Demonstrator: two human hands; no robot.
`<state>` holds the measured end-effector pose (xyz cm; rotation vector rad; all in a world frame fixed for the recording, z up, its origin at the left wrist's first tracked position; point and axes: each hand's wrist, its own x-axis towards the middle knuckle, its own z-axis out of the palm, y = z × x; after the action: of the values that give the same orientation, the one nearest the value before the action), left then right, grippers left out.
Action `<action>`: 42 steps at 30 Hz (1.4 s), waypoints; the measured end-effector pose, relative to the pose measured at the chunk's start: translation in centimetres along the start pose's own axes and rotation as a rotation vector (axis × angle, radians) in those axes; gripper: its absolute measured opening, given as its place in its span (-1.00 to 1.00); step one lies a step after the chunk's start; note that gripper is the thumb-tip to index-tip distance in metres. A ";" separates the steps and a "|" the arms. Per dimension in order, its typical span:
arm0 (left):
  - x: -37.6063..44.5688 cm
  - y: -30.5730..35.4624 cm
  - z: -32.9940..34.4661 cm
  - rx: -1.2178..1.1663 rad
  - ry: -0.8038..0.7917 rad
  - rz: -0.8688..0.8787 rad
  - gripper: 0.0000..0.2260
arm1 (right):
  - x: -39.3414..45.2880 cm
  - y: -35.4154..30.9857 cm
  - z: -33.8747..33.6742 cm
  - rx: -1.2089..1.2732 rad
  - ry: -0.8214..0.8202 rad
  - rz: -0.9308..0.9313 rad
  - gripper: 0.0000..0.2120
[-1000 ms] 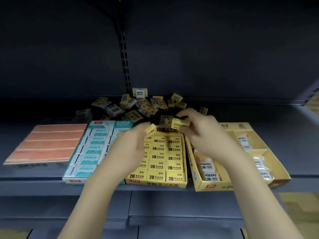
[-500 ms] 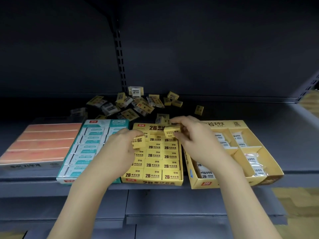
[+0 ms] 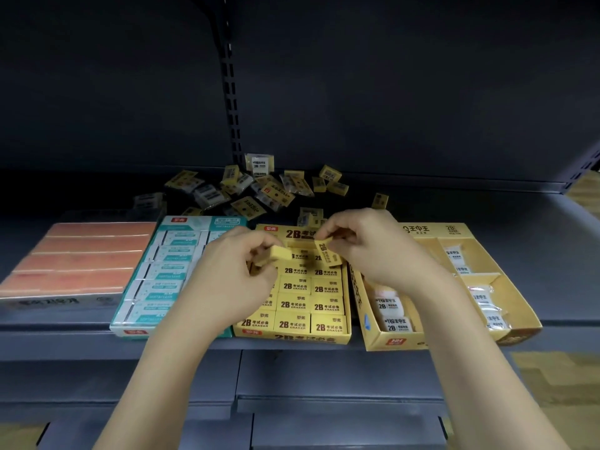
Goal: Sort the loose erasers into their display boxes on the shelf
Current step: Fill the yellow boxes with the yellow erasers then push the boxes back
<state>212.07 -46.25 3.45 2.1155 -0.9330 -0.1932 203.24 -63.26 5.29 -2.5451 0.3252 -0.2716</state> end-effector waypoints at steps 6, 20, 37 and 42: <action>0.3 -0.2 0.4 -0.161 0.084 -0.183 -0.85 | 2.0 -0.4 -0.9 -0.127 -0.212 0.002 -0.73; 2.6 0.5 1.6 0.128 0.191 -0.217 -0.80 | 0.8 -1.4 2.4 -0.583 0.048 0.075 -0.64; 4.3 -0.1 3.3 0.511 0.069 0.005 -0.66 | 1.3 -0.9 1.4 -0.551 0.096 0.219 -0.78; 4.2 -0.1 3.2 0.664 0.046 0.100 -0.60 | 1.9 -0.9 1.2 -0.566 0.063 0.233 -0.77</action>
<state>213.79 -50.96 1.92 2.6428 -1.1857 0.2527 205.51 -62.41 5.02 -3.0114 0.8154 -0.1879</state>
